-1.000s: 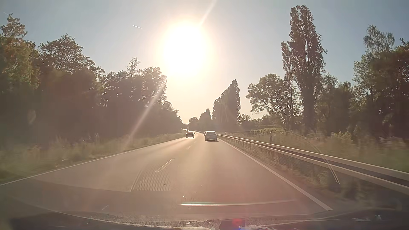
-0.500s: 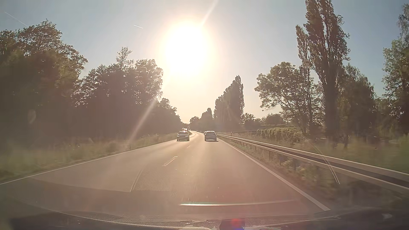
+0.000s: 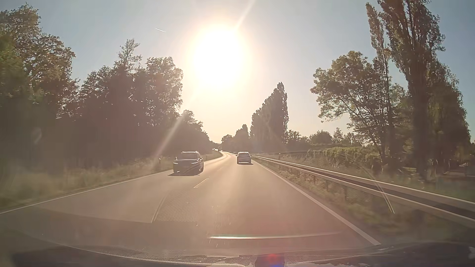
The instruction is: Follow the waypoints while adhering to traffic rules and regulations
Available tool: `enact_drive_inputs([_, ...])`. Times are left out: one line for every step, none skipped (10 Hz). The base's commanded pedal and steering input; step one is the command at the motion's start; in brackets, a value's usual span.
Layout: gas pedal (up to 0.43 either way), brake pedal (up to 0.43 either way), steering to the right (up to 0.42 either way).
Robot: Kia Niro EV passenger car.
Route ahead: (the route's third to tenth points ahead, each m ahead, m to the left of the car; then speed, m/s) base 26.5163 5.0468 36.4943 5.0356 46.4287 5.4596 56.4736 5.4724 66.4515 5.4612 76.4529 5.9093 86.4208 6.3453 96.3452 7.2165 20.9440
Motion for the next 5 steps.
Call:
enact_drive_inputs([0.150,0.000,-0.003])
enact_drive_inputs([0.150,0.000,-0.003])
enact_drive_inputs([0.150,0.000,-0.003])
enact_drive_inputs([0.150,0.000,-0.003])
enact_drive_inputs([0.150,0.000,-0.003])
